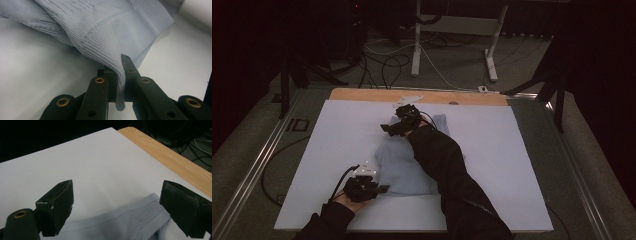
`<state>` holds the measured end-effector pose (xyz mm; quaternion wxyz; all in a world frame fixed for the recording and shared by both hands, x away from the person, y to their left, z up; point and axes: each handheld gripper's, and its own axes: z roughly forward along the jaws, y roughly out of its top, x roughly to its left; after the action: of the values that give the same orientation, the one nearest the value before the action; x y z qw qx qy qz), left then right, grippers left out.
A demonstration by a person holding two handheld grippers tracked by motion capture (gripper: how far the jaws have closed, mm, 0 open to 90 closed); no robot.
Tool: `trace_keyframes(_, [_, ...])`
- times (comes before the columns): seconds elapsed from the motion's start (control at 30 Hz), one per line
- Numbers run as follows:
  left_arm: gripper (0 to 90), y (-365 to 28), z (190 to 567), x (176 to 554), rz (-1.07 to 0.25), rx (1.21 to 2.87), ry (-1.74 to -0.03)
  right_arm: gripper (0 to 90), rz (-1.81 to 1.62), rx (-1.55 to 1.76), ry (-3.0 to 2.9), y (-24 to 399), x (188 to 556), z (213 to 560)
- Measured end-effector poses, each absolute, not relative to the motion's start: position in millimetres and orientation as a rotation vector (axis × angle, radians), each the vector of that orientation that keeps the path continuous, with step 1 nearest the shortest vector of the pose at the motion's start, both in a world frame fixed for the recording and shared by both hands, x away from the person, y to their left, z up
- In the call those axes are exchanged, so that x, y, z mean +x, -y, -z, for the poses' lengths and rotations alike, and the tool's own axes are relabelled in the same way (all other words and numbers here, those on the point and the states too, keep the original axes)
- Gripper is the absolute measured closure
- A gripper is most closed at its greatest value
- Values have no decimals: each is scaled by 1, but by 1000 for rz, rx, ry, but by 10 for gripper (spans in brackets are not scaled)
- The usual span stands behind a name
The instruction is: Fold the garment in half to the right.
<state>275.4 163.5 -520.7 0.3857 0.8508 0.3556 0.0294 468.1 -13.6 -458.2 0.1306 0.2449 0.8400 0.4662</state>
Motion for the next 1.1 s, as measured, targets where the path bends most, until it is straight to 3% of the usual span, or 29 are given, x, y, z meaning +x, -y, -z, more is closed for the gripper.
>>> trace_keyframes(0.47, [864,-164,518,275,-72,2146,-902,92,-1276,880,-2474,-3,508,478])
trace_keyframes(0.7, [864,-164,518,275,-67,2138,-904,204,-1108,971,-2466,-12,519,493])
trace_keyframes(1.1, [864,-160,517,275,-57,2134,-892,278,-969,997,-2514,-20,529,513])
